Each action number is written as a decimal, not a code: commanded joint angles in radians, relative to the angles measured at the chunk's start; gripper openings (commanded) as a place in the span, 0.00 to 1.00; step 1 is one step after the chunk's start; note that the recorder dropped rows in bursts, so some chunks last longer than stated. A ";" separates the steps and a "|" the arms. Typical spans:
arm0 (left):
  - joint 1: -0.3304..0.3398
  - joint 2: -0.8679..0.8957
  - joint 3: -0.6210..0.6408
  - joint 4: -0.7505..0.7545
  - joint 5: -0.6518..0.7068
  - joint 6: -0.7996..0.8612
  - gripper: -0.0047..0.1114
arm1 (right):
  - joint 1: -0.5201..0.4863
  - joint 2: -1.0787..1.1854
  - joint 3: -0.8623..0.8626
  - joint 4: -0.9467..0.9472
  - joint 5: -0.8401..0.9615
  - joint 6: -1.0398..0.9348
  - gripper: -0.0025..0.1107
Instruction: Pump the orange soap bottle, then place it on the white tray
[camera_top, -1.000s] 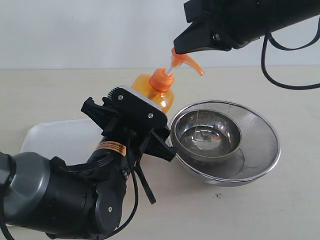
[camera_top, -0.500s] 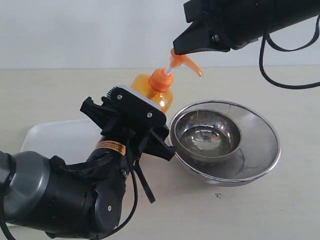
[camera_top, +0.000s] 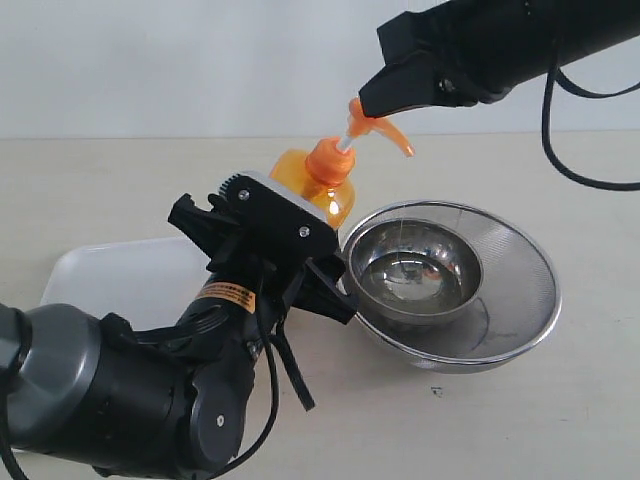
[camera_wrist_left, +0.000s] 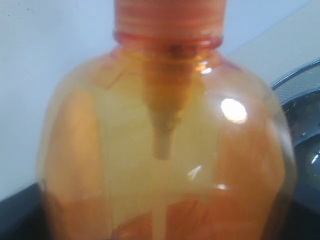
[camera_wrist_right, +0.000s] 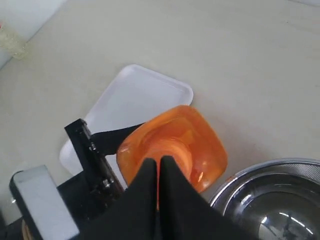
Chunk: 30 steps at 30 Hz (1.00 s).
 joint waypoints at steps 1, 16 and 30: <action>-0.010 -0.014 -0.009 0.028 -0.053 -0.019 0.08 | 0.003 -0.057 0.010 -0.060 0.051 0.020 0.02; -0.008 -0.014 -0.009 0.026 -0.053 -0.019 0.08 | 0.003 -0.042 0.011 -0.074 0.145 0.038 0.02; -0.008 -0.014 -0.009 0.026 -0.053 -0.019 0.08 | 0.003 -0.004 0.011 -0.144 0.011 0.046 0.02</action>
